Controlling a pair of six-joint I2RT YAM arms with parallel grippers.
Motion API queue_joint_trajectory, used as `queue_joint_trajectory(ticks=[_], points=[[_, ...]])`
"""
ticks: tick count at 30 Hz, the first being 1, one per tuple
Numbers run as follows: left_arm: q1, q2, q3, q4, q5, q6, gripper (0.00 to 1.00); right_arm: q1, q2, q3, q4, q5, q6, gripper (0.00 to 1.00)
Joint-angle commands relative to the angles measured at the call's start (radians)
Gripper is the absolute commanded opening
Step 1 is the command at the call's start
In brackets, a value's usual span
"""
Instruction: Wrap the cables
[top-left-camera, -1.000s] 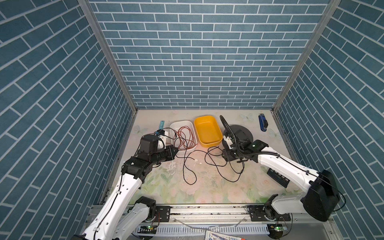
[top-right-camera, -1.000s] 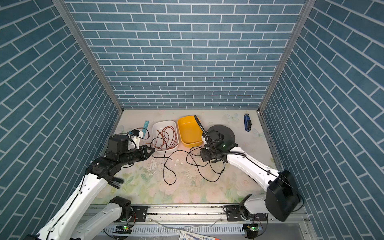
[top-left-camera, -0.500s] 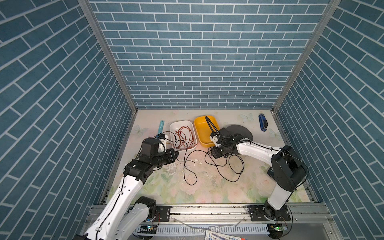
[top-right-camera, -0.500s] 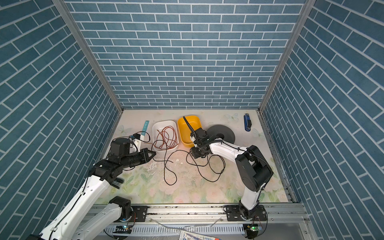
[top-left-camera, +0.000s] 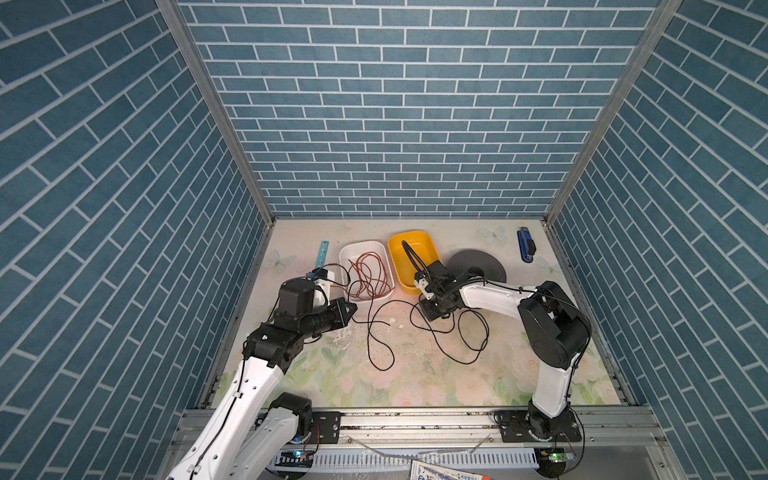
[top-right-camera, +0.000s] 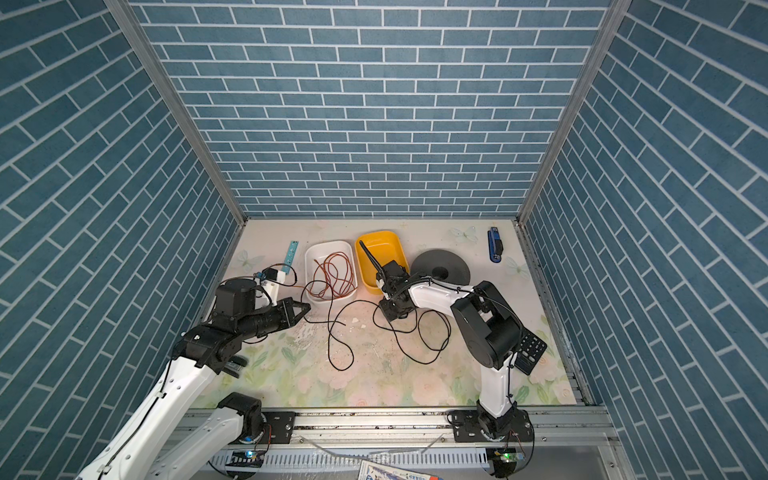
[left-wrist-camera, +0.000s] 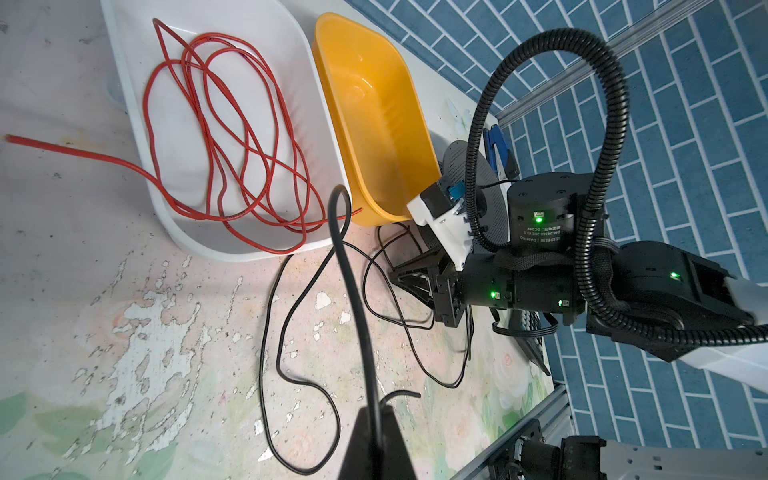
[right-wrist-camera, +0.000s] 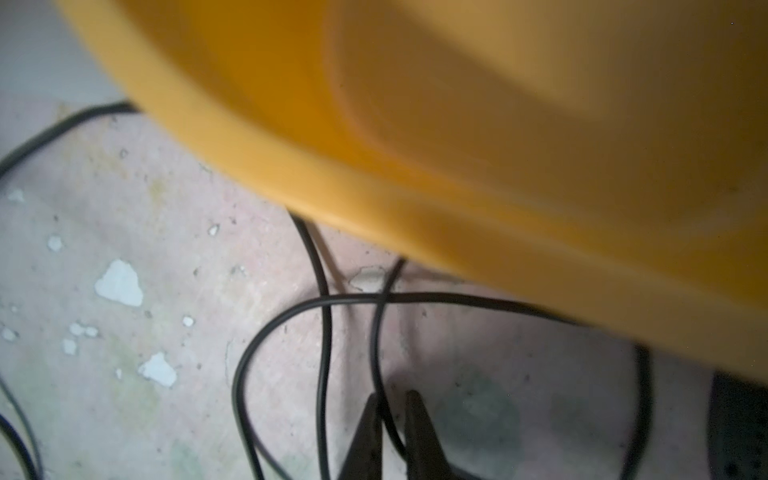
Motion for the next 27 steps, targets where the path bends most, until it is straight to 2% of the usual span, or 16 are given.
queue_joint_trajectory(ticks=[1,7,11,19,23,27], points=[[0.014,-0.013,-0.004,-0.03,0.005,0.01,0.0,0.007,-0.036,0.019,-0.021,0.05,0.003,0.0],[0.035,0.0,0.07,-0.099,-0.013,0.071,0.0,0.007,-0.243,-0.038,-0.124,0.026,0.042,0.0],[0.045,0.02,0.126,-0.116,-0.009,0.096,0.0,-0.024,-0.425,-0.106,-0.187,0.107,0.109,0.0],[0.045,0.062,0.251,-0.148,-0.006,0.141,0.0,-0.222,-0.839,-0.229,-0.302,0.136,0.224,0.0],[0.046,0.099,0.347,-0.202,-0.041,0.189,0.0,-0.32,-0.99,-0.204,-0.39,0.23,0.218,0.0],[0.046,0.123,0.411,-0.232,-0.052,0.212,0.0,-0.433,-1.054,-0.146,-0.471,0.335,0.229,0.0]])
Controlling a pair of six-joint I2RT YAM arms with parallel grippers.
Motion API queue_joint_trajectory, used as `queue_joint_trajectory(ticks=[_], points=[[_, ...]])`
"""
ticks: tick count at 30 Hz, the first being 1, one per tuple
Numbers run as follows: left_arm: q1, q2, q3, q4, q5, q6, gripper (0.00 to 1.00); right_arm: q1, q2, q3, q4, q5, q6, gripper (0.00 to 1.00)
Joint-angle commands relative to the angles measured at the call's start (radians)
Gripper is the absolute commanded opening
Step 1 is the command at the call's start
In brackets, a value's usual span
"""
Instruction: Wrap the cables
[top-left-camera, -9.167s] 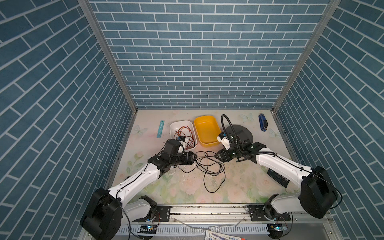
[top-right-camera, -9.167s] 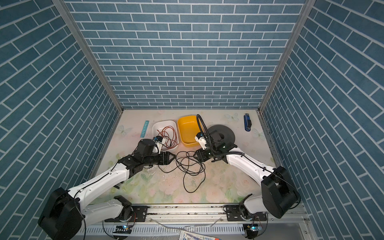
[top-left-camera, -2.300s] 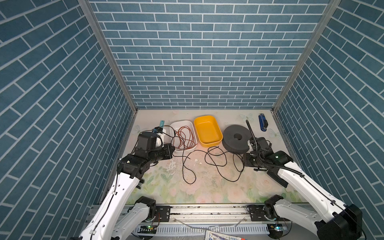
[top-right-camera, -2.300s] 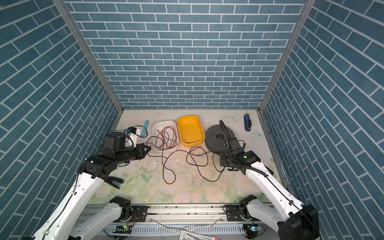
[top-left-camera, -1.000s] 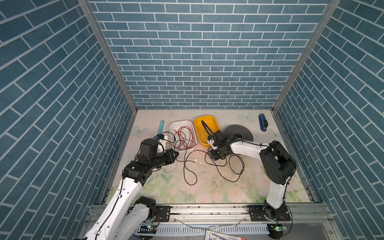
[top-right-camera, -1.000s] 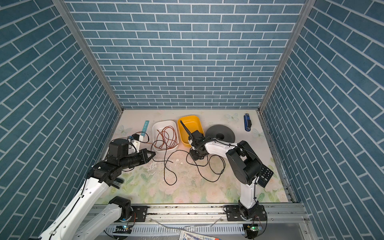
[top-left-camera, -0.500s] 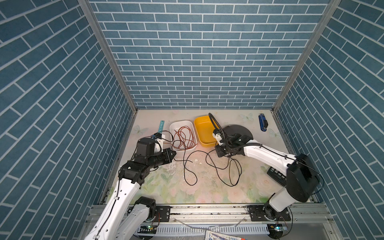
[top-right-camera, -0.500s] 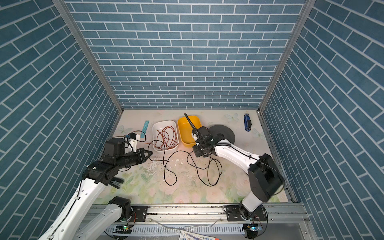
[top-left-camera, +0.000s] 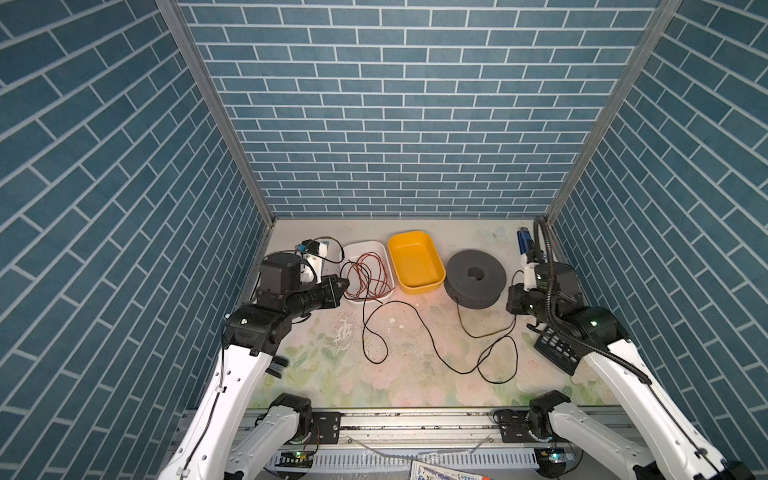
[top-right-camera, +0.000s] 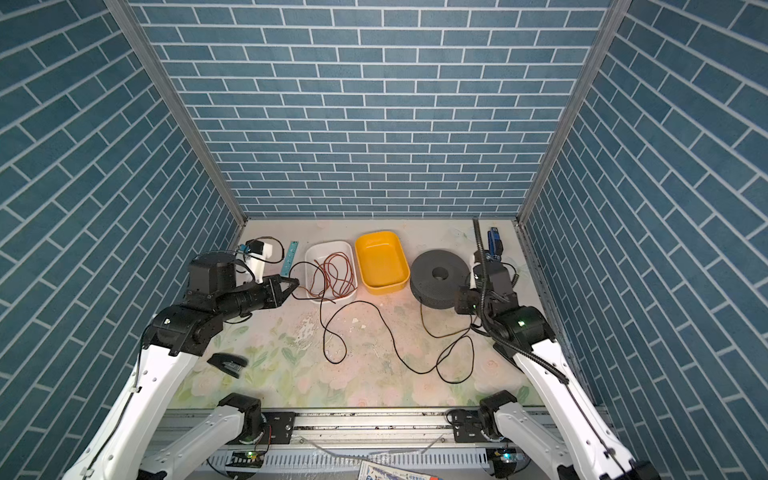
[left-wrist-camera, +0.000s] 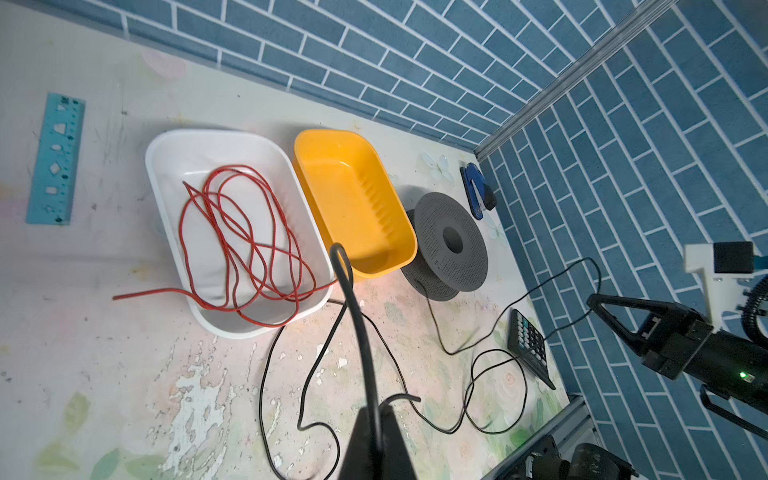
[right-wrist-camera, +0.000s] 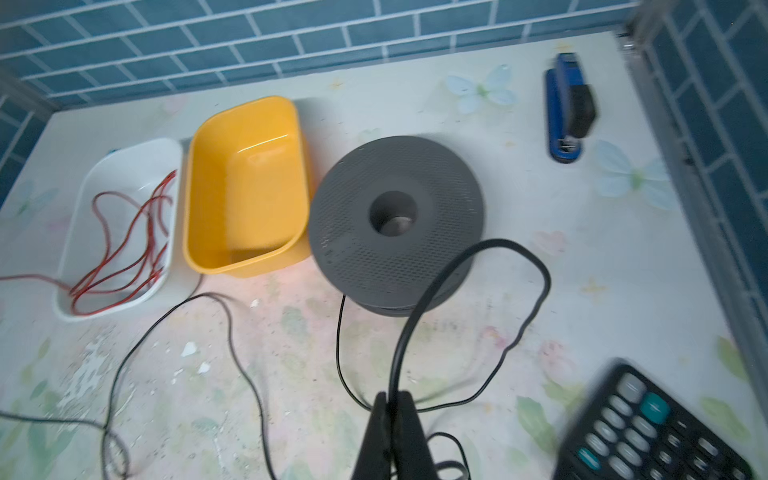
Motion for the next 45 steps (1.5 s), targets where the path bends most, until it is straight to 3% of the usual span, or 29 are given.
queue_joint_trajectory(ticks=[1,8,12,17,19,22,26,28,31,33,36,40,45], points=[[0.008,0.015,0.048,-0.056,-0.025,0.048,0.0,-0.088,-0.036,0.061,-0.119,0.14,0.039,0.0],[0.008,0.024,0.058,-0.068,-0.019,0.055,0.0,-0.356,-0.055,0.141,-0.158,0.182,0.02,0.0],[0.008,0.025,0.055,-0.075,0.011,0.053,0.0,-0.4,-0.038,0.119,-0.122,0.087,0.05,0.0],[0.008,-0.01,0.015,-0.089,0.021,0.062,0.0,-0.398,-0.027,-0.027,-0.042,-0.023,0.115,0.0],[0.008,-0.015,0.002,-0.105,0.031,0.073,0.0,-0.399,-0.023,-0.095,-0.015,-0.043,0.119,0.09],[0.008,-0.016,-0.013,-0.125,0.048,0.083,0.01,-0.401,-0.027,-0.195,0.016,-0.051,0.132,0.12],[0.008,-0.007,-0.019,-0.155,0.066,0.097,0.01,-0.401,-0.057,-0.283,0.078,-0.152,0.154,0.56],[0.008,-0.007,-0.027,-0.155,0.081,0.099,0.01,-0.398,-0.072,-0.293,0.1,-0.214,0.148,0.64],[0.008,-0.01,-0.048,-0.144,0.091,0.103,0.01,-0.355,-0.095,-0.303,0.163,-0.323,0.125,0.66],[0.008,-0.009,-0.065,-0.126,0.11,0.103,0.01,-0.286,-0.09,-0.306,0.204,-0.33,0.102,0.65],[0.008,-0.005,-0.087,-0.108,0.138,0.105,0.01,-0.182,-0.047,-0.303,0.259,-0.347,0.064,0.66],[0.008,-0.002,-0.115,-0.095,0.163,0.112,0.01,-0.067,0.054,-0.314,0.384,-0.467,0.041,0.66],[0.008,-0.017,-0.145,-0.104,0.181,0.095,0.01,0.087,0.186,-0.306,0.458,-0.411,-0.003,0.66]])
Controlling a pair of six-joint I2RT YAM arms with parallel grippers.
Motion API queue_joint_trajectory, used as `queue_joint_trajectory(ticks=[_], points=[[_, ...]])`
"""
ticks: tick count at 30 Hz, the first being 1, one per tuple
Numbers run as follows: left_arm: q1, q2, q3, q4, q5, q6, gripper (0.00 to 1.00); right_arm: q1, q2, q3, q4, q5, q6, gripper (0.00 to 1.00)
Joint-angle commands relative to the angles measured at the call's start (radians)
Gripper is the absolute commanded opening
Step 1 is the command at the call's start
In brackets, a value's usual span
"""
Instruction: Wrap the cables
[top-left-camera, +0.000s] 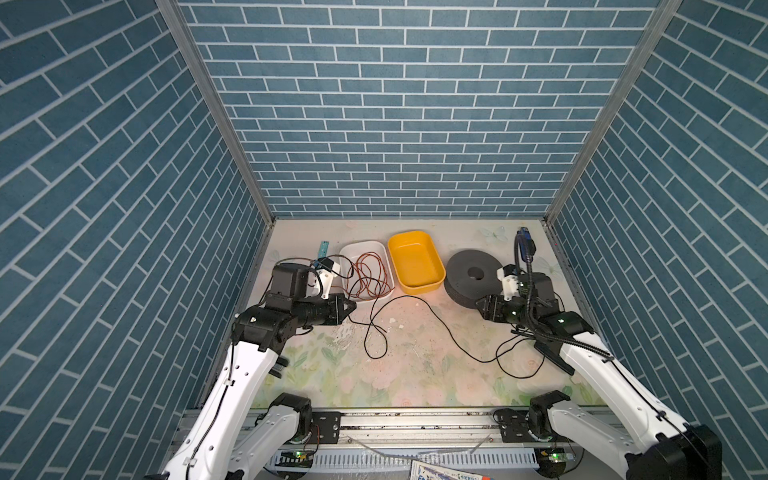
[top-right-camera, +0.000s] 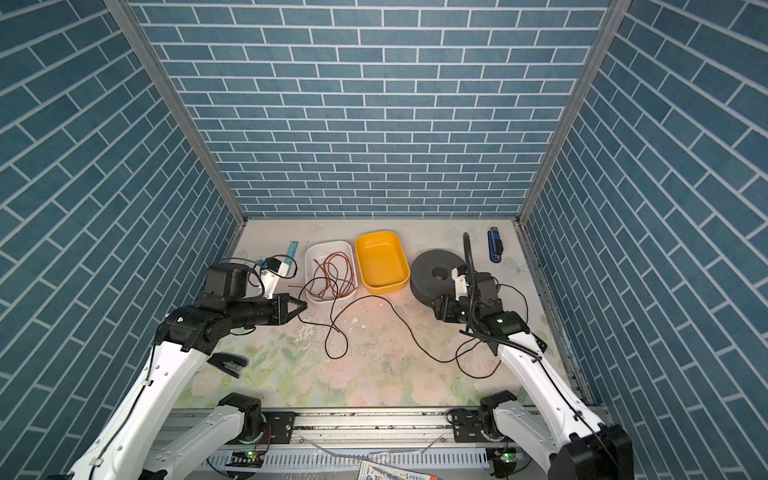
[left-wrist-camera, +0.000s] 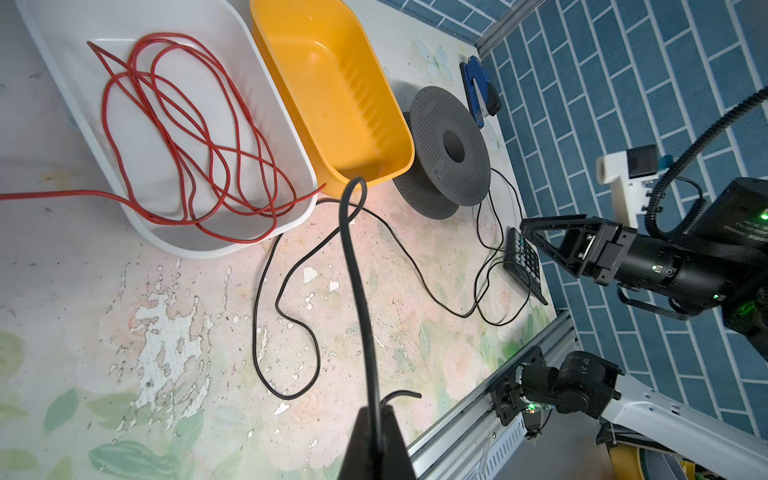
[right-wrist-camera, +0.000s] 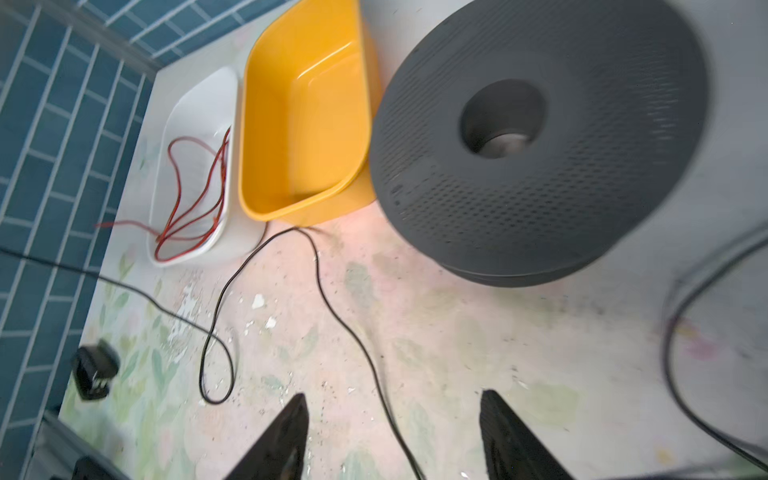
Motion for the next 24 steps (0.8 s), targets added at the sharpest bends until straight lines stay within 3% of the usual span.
queue_joint_trajectory(ticks=[1,6,13,18,24], points=[[0.006,-0.022,-0.025,-0.001,0.031,0.003,0.01,0.077,0.065,-0.014,0.096,0.026,-0.056,0.66],[0.006,-0.045,-0.027,-0.039,0.055,-0.027,0.0,0.1,0.141,-0.006,0.152,0.102,0.08,0.65],[0.006,-0.081,-0.006,-0.106,0.045,-0.024,0.0,0.076,0.072,-0.134,0.247,0.166,0.306,0.75],[0.006,-0.118,-0.023,-0.145,0.044,-0.015,0.0,-0.052,0.044,-0.243,0.387,0.065,0.421,0.81],[0.006,-0.12,-0.1,-0.08,0.068,-0.011,0.0,-0.121,0.064,-0.284,0.497,0.018,0.418,0.81]])
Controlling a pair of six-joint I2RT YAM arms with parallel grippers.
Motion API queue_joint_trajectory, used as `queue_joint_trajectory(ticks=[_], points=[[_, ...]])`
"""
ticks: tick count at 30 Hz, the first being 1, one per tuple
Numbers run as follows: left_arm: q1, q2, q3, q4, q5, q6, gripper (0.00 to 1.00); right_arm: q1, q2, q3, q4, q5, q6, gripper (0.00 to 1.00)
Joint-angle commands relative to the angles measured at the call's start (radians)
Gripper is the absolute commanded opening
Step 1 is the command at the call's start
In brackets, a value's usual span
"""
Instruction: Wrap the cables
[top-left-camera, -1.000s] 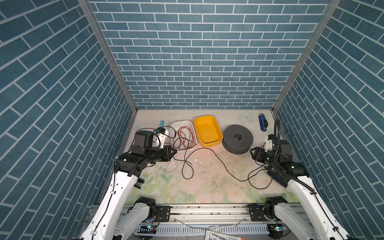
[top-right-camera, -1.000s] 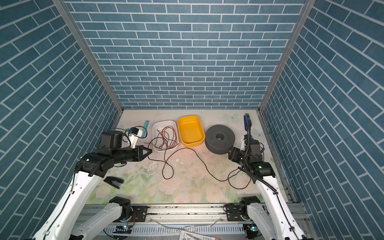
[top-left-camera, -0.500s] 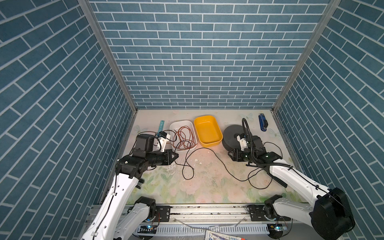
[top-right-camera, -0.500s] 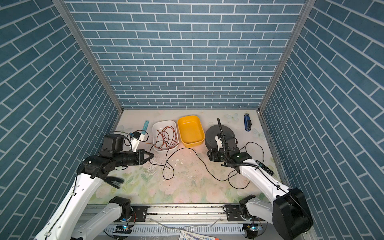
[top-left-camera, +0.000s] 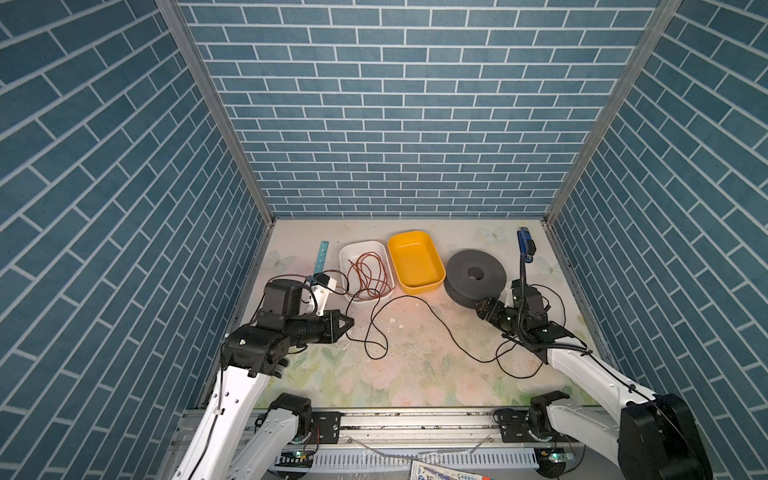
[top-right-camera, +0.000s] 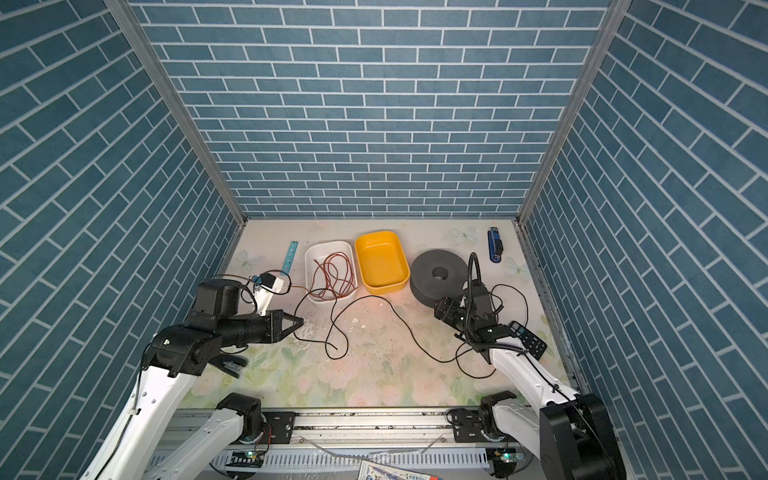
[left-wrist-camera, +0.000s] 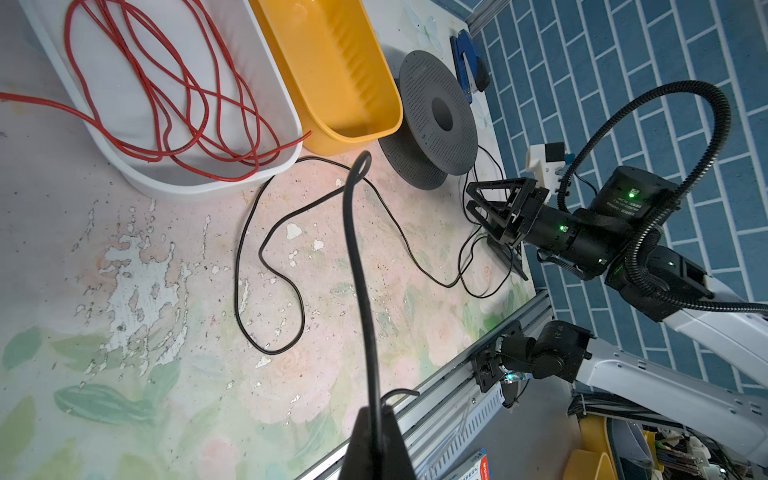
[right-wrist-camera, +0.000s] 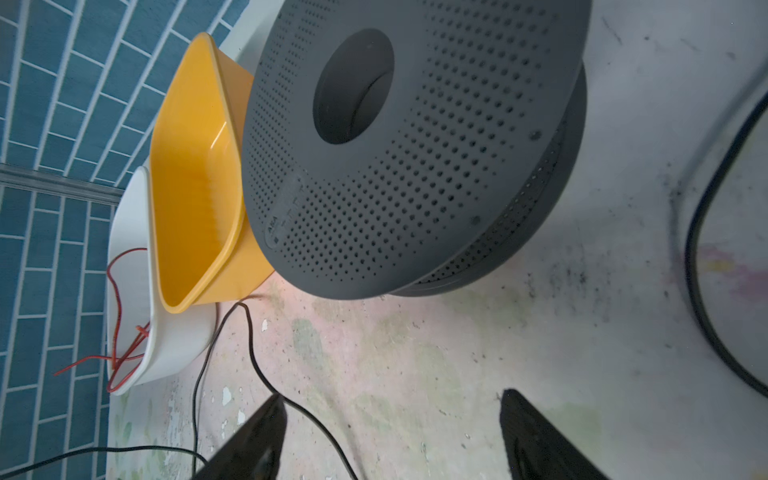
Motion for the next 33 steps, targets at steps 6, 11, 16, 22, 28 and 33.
queue_joint_trajectory(ticks=[6,11,16,22,28,33], points=[[0.006,-0.011,-0.091,0.072,0.035,-0.014,0.0,-0.102,0.079,-0.025,0.206,-0.084,0.094,0.82],[0.006,-0.073,-0.156,0.106,0.029,-0.035,0.0,-0.143,0.231,-0.07,0.462,-0.146,0.186,0.81],[0.006,-0.078,-0.137,0.083,0.046,-0.021,0.0,-0.154,0.444,-0.085,0.783,-0.222,0.258,0.79],[0.006,-0.092,-0.142,0.075,0.015,-0.002,0.0,-0.16,0.617,-0.076,1.008,-0.245,0.323,0.71],[0.006,-0.099,-0.145,0.087,0.0,0.009,0.0,-0.16,0.727,-0.106,1.196,-0.259,0.348,0.46],[0.006,-0.104,-0.148,0.089,-0.003,0.003,0.0,-0.16,0.694,-0.163,1.203,-0.25,0.323,0.17]])
